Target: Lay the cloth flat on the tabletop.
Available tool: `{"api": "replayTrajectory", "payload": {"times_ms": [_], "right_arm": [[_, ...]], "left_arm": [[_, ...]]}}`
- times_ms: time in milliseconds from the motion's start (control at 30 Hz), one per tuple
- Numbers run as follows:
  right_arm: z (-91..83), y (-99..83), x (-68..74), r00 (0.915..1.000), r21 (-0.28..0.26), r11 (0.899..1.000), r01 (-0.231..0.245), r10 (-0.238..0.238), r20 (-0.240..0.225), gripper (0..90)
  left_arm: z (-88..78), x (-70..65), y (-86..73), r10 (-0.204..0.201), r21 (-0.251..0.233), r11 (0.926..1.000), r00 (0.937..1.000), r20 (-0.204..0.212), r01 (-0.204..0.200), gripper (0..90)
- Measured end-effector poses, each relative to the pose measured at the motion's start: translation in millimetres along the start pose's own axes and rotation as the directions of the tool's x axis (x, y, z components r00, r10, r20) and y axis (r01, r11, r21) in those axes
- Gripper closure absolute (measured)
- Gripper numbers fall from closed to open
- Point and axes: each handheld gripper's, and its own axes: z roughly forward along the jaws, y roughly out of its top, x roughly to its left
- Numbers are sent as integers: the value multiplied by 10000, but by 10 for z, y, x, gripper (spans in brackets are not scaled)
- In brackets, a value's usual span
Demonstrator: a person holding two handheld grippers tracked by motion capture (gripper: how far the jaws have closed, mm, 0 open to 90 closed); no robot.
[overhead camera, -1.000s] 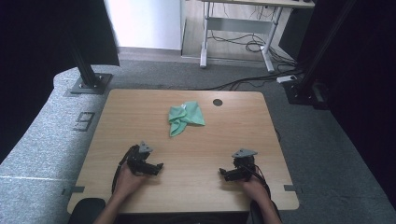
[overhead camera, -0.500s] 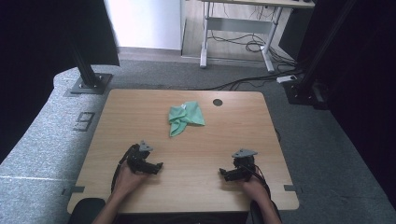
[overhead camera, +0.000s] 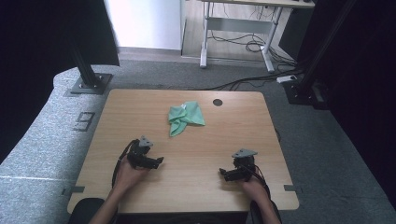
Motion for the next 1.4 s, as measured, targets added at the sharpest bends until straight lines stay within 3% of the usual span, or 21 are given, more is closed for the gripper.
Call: {"api": "replayTrajectory", "payload": {"times_ms": [633, 967, 1400], "right_arm": [[0, 0, 0, 10000, 2, 10000, -2, 2, 0, 0], [0, 0, 0, 10000, 4, 10000, -2, 2, 0, 0], [-1, 0, 0, 10000, 6, 10000, -7, 7, -1, 0]], "left_arm": [[93, 34, 300, 181, -526, 9985, 9989, 421, -158, 227], [143, 128, 514, 148, -766, 9970, 9988, 468, -111, 257], [263, 233, 751, 154, -826, 9965, 9990, 429, -118, 435]]}}
